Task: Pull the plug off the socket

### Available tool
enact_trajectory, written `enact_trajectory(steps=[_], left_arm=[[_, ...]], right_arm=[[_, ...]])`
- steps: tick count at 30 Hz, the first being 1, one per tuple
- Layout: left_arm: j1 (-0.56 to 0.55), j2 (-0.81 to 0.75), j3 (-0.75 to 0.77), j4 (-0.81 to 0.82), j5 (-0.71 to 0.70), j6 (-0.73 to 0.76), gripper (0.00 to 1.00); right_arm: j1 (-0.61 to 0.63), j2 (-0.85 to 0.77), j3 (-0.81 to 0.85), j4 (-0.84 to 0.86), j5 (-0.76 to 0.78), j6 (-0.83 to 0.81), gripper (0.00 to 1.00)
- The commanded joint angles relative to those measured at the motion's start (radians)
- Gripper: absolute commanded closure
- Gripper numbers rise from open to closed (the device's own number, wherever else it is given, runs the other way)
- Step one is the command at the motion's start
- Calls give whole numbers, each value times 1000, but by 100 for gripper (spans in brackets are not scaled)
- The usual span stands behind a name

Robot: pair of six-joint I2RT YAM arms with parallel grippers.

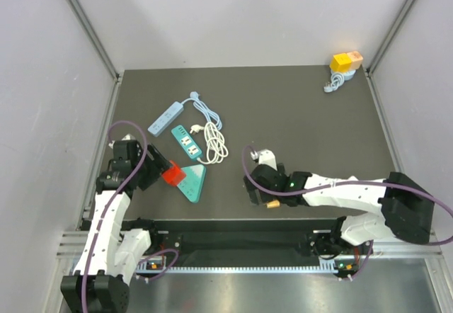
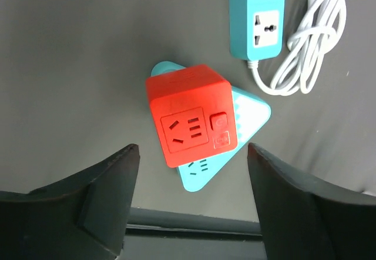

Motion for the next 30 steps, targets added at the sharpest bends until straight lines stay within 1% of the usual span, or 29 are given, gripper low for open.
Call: enact_trajectory(steps=[1,3,5,6,7,9,10,11,13,14,15,17,18,19,20,22,25,29,30], left_arm=[[-2,-4,51,1,13,3,20],[-2,5,54,4,33,5,23],[-2,12,62,-5,51,8,30],[-2,12,66,-7,59,16,30],[-2,10,69,-6,69,19,31],[-3,4,74,2,97,26,31],[-5,2,76,4,105,36,31],[-3,2,76,23,135,45,31],[-5,19,83,36,186,78,31],[-5,28,88,36,215,92,31],[-5,50,92,28,238,102,32],[-5,70,91,24,226,100,31],[-5,82,89,1,208,91,30],[-5,88,88,-12,133,64,28],[-5,93,89,-28,99,51,26],[-5,94,89,-47,30,13,24],[-5,96,76,-27,49,-41,23],[-11,133,60,-1,108,-98,23],[-14,151,59,-1,106,-104,23]], right_arm=[[10,25,150,65,48,-82,7],[13,62,201,101,40,-122,7],[13,113,264,194,19,-182,9],[13,134,283,232,5,-203,9],[13,156,313,321,-9,-244,9],[13,225,336,409,-72,-285,10],[13,245,335,476,-93,-308,10],[13,283,329,591,-140,-315,10],[13,320,283,718,-193,-323,10],[13,352,262,775,-249,-323,10],[15,370,239,897,-273,-323,10],[12,430,188,990,-326,-305,11],[10,446,188,1004,-342,-293,11],[12,458,192,1001,-354,-276,11],[13,464,188,1012,-383,-268,12],[15,467,163,1070,-402,-242,12],[10,478,166,1081,-408,-219,14],[-7,524,180,1119,-480,-155,18],[-16,533,182,1144,-491,-139,21]])
